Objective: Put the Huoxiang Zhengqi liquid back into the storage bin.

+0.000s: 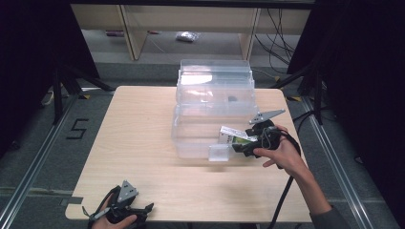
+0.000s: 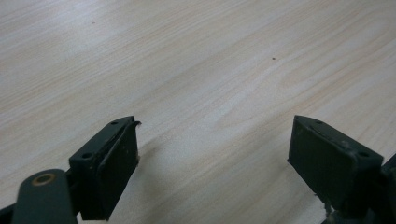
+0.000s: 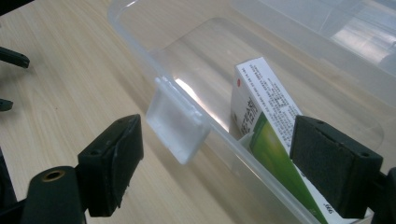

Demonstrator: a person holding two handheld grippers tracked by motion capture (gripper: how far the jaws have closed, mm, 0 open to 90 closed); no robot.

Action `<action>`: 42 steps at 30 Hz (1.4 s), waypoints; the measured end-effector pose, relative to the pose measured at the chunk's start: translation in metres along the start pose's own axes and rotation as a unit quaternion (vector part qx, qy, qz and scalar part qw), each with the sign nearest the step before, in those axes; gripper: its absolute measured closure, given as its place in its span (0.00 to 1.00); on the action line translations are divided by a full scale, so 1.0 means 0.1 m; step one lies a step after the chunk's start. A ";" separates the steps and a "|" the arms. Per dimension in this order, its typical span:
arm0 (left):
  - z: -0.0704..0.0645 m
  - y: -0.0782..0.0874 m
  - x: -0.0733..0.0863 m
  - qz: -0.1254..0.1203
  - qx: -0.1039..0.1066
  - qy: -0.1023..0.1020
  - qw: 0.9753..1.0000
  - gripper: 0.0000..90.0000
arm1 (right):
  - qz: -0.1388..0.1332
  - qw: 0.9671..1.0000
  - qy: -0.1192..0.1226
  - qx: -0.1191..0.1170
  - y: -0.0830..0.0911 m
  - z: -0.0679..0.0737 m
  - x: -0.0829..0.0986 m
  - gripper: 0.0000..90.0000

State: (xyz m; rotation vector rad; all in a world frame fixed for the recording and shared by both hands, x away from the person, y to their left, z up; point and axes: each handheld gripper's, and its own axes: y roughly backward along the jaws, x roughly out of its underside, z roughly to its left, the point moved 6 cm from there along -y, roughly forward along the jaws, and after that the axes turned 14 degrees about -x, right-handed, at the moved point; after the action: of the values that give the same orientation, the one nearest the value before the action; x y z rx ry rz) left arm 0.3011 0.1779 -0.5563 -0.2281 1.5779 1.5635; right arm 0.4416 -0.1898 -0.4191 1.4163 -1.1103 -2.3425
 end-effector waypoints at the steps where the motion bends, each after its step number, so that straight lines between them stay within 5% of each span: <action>1: 0.00 0.00 0.00 0.000 0.000 0.000 1.000 0.17 | -0.012 1.000 0.012 -0.005 -0.02 0.01 0.00 0.20; 6: 0.00 0.00 0.00 -0.001 -0.005 0.001 1.000 0.17 | -0.012 1.000 0.000 -0.006 -0.05 0.10 0.08 0.20; 15: 0.00 -0.01 0.00 -0.001 -0.007 0.003 1.000 0.17 | -0.016 1.000 0.025 -0.006 -0.09 0.18 0.21 0.20; 24: -0.01 -0.01 0.00 -0.001 -0.008 0.004 1.000 0.17 | -0.010 1.000 0.017 -0.021 -0.15 0.35 0.38 0.20; 28: 0.00 -0.01 0.00 -0.002 -0.009 0.004 1.000 0.17 | -0.007 0.999 0.032 -0.022 -0.17 0.37 0.45 0.20; 30: 0.00 -0.01 0.00 -0.001 -0.006 0.004 1.000 0.17 | -0.006 1.000 0.011 -0.025 -0.19 0.42 0.50 0.20; 34: -0.01 -0.01 0.00 -0.001 -0.003 0.003 1.000 0.17 | -0.008 0.999 0.032 -0.032 -0.23 0.45 0.56 0.20; 35: -0.01 -0.01 0.00 -0.001 -0.008 0.003 1.000 0.17 | -0.002 0.999 0.017 -0.031 -0.22 0.48 0.59 0.20; 36: -0.01 -0.01 0.00 -0.001 -0.009 0.004 1.000 0.17 | 0.000 0.999 0.033 -0.030 -0.23 0.47 0.61 0.20; 42: -0.01 0.00 0.00 0.001 0.000 0.000 1.000 0.17 | 0.008 0.999 0.030 -0.037 -0.31 0.52 0.77 0.19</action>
State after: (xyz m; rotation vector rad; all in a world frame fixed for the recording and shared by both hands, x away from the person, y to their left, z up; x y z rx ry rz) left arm 0.3006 0.1771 -0.5571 -0.2258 1.5793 1.5655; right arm 0.3646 -0.1804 -0.4788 1.4356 -1.0062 -2.2894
